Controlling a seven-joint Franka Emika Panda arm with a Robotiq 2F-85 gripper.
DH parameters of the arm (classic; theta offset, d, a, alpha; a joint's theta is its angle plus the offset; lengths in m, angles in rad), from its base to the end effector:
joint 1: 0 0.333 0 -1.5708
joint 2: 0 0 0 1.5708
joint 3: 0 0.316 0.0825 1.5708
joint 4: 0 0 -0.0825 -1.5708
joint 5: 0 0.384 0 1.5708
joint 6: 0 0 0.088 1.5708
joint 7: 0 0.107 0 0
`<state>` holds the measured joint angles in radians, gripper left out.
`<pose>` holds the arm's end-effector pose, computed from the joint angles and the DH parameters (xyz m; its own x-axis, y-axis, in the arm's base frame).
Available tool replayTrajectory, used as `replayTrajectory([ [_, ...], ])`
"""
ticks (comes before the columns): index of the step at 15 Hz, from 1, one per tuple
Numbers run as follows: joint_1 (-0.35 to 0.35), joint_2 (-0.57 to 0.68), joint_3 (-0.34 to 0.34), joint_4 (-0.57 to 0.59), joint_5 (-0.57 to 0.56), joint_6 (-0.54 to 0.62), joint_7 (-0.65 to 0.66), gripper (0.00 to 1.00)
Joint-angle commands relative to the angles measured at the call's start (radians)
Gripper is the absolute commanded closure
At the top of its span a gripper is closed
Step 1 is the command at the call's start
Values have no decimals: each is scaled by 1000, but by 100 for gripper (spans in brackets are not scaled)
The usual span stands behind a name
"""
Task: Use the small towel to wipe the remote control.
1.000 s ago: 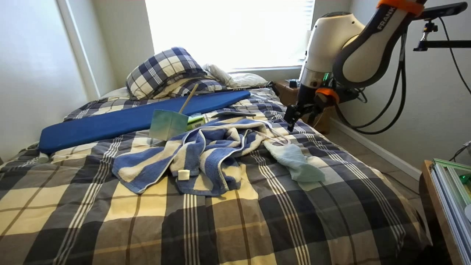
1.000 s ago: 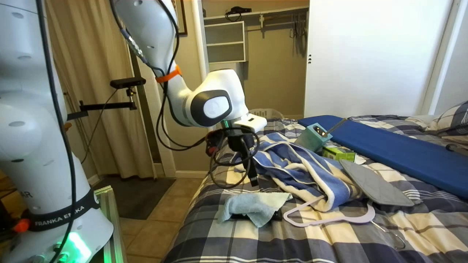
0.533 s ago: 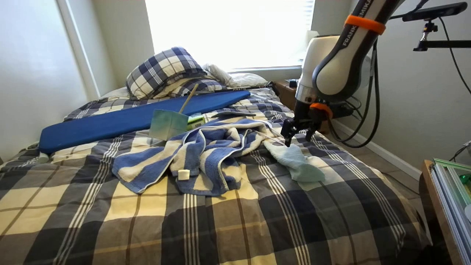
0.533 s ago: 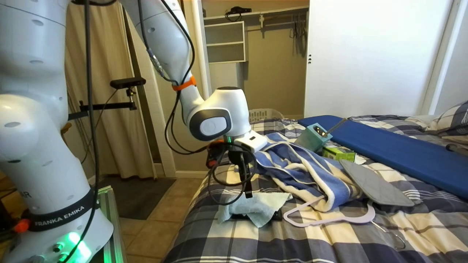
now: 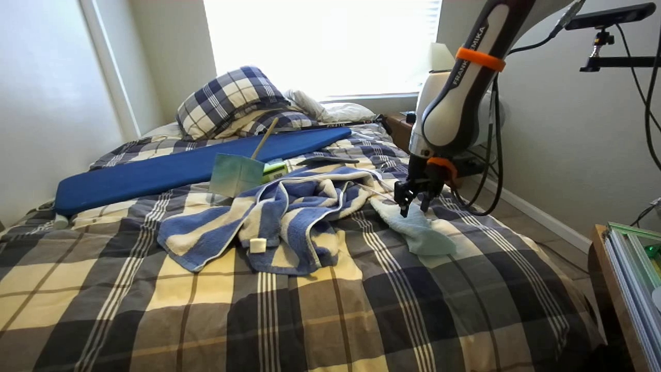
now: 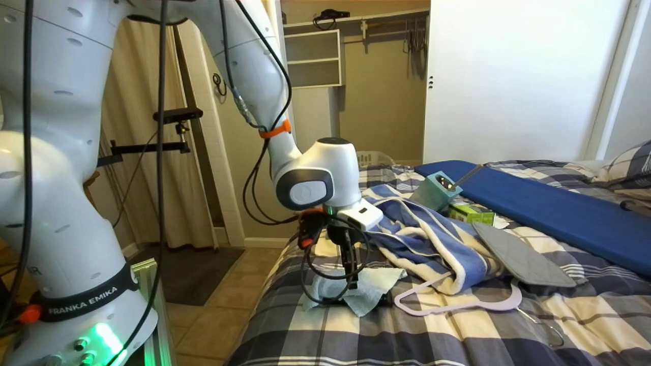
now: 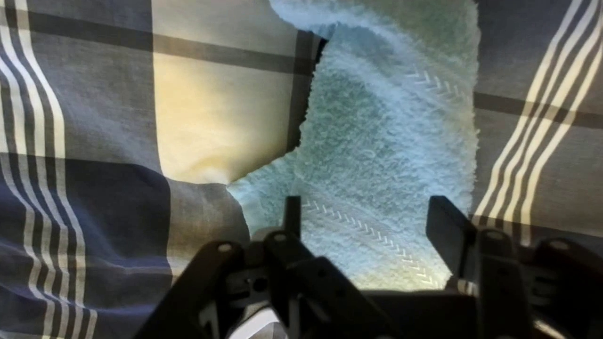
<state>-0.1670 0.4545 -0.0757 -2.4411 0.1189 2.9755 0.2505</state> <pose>0.4657 -0.1269 0.1295 0.8218 -0.5639 0.0815 -0.5645 -0.8252 -0.0168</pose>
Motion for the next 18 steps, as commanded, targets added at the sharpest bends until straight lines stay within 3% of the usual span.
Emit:
replayTrajectory([
  [1, -17, 56, 5, 56, 35, -24, -42, 55],
  [6, -15, 98, -3, 91, 32, -33, -39, 98],
  [18, -23, 116, -86, 131, 30, 0, -21, 99],
])
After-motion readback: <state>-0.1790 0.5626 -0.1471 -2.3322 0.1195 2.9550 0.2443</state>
